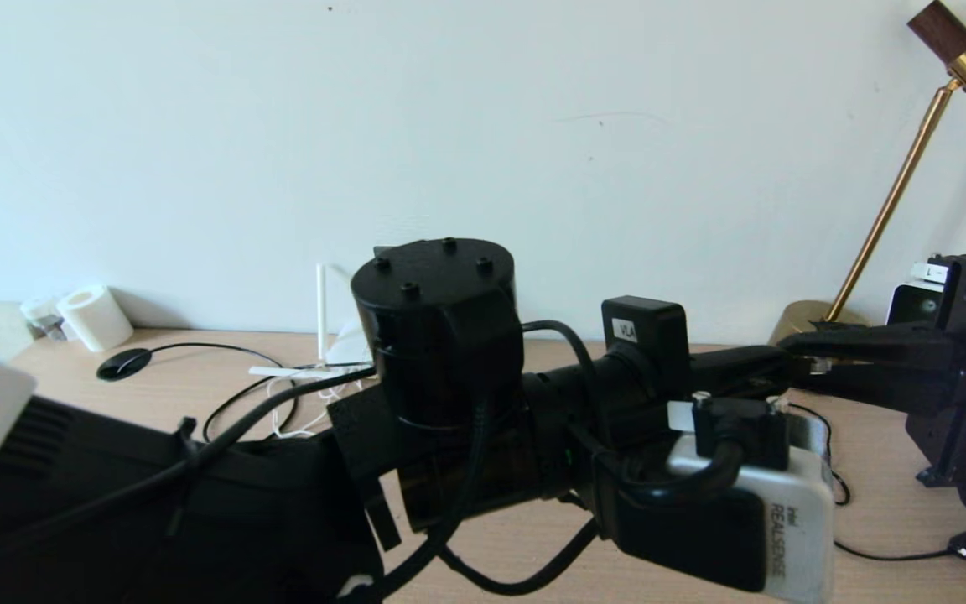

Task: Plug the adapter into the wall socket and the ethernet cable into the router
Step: Hand it to the other hand

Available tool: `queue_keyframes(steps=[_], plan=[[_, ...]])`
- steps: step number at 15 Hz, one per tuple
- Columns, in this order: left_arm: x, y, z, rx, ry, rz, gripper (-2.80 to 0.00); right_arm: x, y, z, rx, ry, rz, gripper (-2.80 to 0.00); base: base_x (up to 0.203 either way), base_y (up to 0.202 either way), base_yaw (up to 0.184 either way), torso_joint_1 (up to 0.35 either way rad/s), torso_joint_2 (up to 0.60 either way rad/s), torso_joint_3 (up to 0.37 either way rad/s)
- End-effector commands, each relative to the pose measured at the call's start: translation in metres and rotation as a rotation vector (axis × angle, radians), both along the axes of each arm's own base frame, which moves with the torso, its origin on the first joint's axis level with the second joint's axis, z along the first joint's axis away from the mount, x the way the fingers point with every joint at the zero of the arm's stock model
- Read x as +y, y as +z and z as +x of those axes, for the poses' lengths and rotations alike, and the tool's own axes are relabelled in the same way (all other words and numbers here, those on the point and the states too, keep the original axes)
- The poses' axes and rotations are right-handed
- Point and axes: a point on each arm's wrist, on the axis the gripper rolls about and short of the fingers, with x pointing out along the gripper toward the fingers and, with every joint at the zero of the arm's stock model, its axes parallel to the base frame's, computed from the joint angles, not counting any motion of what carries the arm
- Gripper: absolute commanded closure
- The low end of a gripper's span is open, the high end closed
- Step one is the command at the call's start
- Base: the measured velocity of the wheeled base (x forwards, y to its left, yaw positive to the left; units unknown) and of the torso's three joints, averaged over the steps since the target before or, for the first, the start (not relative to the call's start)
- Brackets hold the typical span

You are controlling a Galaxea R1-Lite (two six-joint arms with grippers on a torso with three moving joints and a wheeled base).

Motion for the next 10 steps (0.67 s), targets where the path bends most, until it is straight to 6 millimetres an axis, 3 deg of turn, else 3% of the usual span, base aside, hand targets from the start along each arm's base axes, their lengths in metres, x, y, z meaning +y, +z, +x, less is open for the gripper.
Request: queue_keyframes(steps=[1,4,5,10], plan=[[-0.002,-0.002,-0.001,-0.005,-0.005,0.000,0.00,0.000,0.000,0.000,0.006,0.007,0.005,0.00,0.000,0.000,0.000,0.000,0.00,0.000],[-0.002,-0.001,-0.001,-0.007,-0.005,-0.003,0.00,0.000,0.000,-0.001,-0.001,0.007,0.003,0.00,0.000,0.000,0.000,0.000,0.00,0.000],[-0.002,-0.001,-0.001,-0.010,-0.005,-0.008,0.00,0.000,0.001,-0.002,-0.007,0.007,0.004,-2.80,0.000,0.000,0.000,0.000,0.00,0.000],[0.002,-0.002,-0.003,0.035,-0.007,-0.009,0.00,-0.004,0.006,-0.011,-0.050,-0.013,0.003,-2.80,0.000,0.000,0.000,0.000,0.00,0.000]])
